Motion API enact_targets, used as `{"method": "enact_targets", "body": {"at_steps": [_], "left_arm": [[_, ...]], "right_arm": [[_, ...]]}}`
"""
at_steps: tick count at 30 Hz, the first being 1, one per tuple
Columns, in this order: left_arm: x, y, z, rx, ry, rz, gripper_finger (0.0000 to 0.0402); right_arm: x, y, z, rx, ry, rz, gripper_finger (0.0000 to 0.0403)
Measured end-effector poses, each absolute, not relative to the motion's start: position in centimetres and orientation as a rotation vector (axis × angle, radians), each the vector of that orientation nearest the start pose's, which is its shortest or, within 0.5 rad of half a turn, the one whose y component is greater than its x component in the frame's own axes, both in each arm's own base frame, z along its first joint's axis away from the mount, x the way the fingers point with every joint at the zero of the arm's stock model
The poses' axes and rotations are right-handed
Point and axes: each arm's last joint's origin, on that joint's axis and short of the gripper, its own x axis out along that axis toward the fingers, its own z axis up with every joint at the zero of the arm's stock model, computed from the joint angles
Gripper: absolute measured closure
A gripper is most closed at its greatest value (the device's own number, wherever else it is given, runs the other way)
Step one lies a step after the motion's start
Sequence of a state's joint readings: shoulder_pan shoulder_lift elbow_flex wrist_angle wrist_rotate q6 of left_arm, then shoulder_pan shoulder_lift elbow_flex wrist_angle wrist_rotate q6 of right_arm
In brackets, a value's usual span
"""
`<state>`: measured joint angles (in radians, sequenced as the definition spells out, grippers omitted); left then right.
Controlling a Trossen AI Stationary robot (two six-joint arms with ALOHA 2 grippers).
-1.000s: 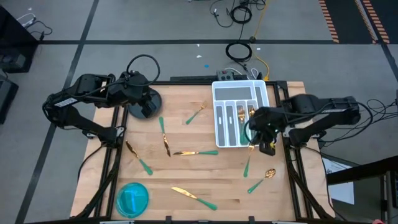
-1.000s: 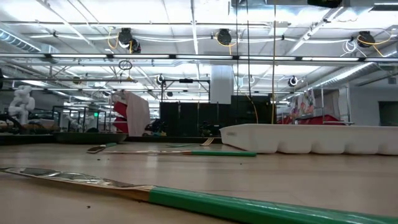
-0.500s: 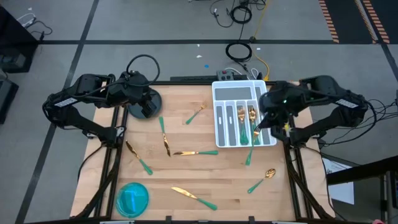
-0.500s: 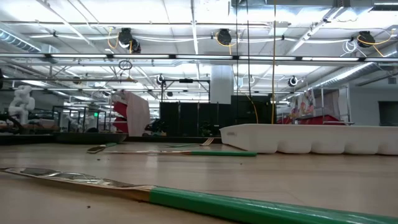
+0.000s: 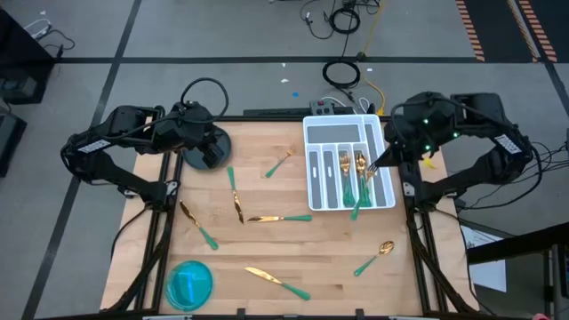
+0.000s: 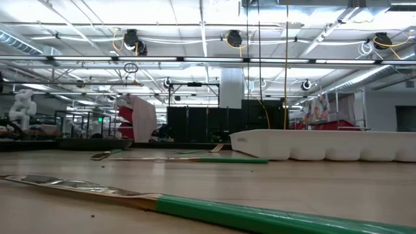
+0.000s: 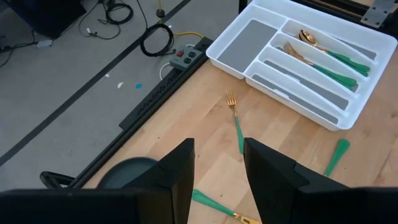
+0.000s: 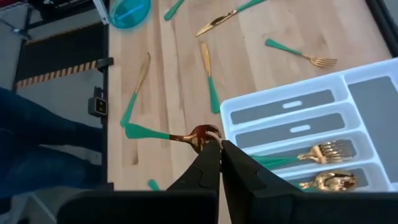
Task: Sort silverware
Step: Put the green fork into the white silverware organizer
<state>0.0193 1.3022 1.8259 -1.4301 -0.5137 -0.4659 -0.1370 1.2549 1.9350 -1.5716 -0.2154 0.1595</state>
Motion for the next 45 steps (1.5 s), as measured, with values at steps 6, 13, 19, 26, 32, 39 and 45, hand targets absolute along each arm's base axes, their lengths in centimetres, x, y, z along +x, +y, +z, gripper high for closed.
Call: {"method": "enact_targets", "body": {"at_steps": [6, 13, 19, 26, 32, 39, 45], "left_arm": [[19.4, 1.8, 45.7, -0.205, 0.758, 0.692, 0.0256], [20.1, 1.8, 45.3, -0.213, 0.775, 0.702, 0.0256], [20.4, 1.8, 45.1, -0.209, 0.785, 0.703, 0.0256], [20.4, 1.8, 45.1, -0.209, 0.785, 0.703, 0.0256], [20.4, 1.8, 45.1, -0.209, 0.785, 0.703, 0.0256], [20.4, 1.8, 45.1, -0.209, 0.785, 0.703, 0.0256], [20.4, 1.8, 45.1, -0.208, 0.786, 0.703, 0.0256]], "right_arm": [[15.4, -2.5, 47.9, 0.280, 0.883, 0.003, 0.0403], [15.8, -4.2, 47.7, 0.237, 0.880, 0.018, 0.0403], [16.1, -5.9, 47.4, 0.188, 0.884, -0.006, 0.0403], [16.3, -8.3, 46.9, 0.129, 0.904, -0.051, 0.0403], [16.9, -11.2, 45.9, 0.098, 0.947, -0.088, 0.0403], [17.4, -14.8, 44.5, 0.095, 1.010, -0.120, 0.0403], [16.6, -17.7, 43.5, 0.129, 1.052, -0.198, 0.0403]]}}
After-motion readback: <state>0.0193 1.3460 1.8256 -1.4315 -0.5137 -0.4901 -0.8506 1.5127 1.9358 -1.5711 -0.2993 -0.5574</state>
